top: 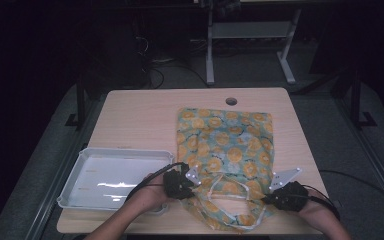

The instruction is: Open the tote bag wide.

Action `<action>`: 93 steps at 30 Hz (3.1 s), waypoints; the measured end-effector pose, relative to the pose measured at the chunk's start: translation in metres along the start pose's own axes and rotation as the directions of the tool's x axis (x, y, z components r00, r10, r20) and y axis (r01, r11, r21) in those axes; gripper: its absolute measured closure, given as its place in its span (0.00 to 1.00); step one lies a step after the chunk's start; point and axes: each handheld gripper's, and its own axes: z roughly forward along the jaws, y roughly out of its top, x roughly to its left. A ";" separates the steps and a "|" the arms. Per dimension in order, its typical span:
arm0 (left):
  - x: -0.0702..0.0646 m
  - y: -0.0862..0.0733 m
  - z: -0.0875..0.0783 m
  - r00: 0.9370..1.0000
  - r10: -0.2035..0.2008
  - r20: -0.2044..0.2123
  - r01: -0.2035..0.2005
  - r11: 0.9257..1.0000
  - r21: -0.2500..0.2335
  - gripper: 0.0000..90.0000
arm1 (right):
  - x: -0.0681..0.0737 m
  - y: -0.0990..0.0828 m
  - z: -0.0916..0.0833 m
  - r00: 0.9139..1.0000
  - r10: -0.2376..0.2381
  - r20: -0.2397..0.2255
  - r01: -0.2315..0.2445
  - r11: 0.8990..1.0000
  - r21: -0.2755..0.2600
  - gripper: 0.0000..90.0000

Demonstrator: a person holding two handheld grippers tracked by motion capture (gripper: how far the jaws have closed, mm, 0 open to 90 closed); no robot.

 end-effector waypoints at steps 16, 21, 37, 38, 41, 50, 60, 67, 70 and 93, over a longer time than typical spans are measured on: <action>-0.003 -0.006 -0.025 0.998 -0.011 0.060 0.017 0.996 -0.091 1.00 | 0.008 0.003 -0.016 1.000 0.001 -0.021 -0.001 0.999 -0.044 0.98; -0.006 -0.005 -0.043 0.996 0.004 0.087 0.009 0.989 -0.146 1.00 | 0.010 0.009 -0.028 1.000 -0.012 -0.012 0.011 0.998 -0.069 0.98; 0.010 0.005 -0.090 1.000 -0.022 0.013 0.024 0.961 -0.276 1.00 | 0.000 0.032 -0.057 0.998 -0.054 0.041 0.060 0.987 -0.151 0.98; 0.013 0.007 -0.093 1.000 -0.021 0.003 0.021 0.958 -0.284 1.00 | -0.003 0.035 -0.060 0.998 -0.051 0.045 0.058 0.986 -0.159 0.98; 0.024 0.012 -0.102 0.999 -0.037 -0.017 0.030 0.950 -0.312 1.00 | -0.013 0.043 -0.066 0.997 -0.041 0.059 0.051 0.982 -0.183 0.98; 0.063 0.022 -0.101 0.993 -0.108 -0.041 0.086 0.929 -0.359 1.00 | -0.050 0.060 -0.065 0.996 0.020 0.092 -0.001 0.979 -0.206 0.98; 0.106 0.021 -0.062 0.971 -0.232 -0.051 0.208 0.933 -0.294 1.00 | -0.085 0.074 -0.033 0.986 0.086 0.146 -0.066 0.989 -0.135 0.99; 0.118 0.021 -0.032 0.963 -0.263 -0.056 0.251 0.954 -0.162 1.00 | -0.094 0.077 -0.007 0.981 0.100 0.169 -0.089 0.994 -0.067 0.99; 0.117 0.023 -0.020 0.965 -0.253 -0.065 0.245 0.963 -0.113 0.99 | -0.094 0.075 -0.001 0.981 0.098 0.170 -0.091 0.995 -0.048 0.98; 0.083 0.045 0.017 0.989 -0.144 0.019 0.143 0.989 0.023 1.00 | -0.104 0.057 0.016 0.974 0.112 0.199 -0.129 0.989 0.070 0.98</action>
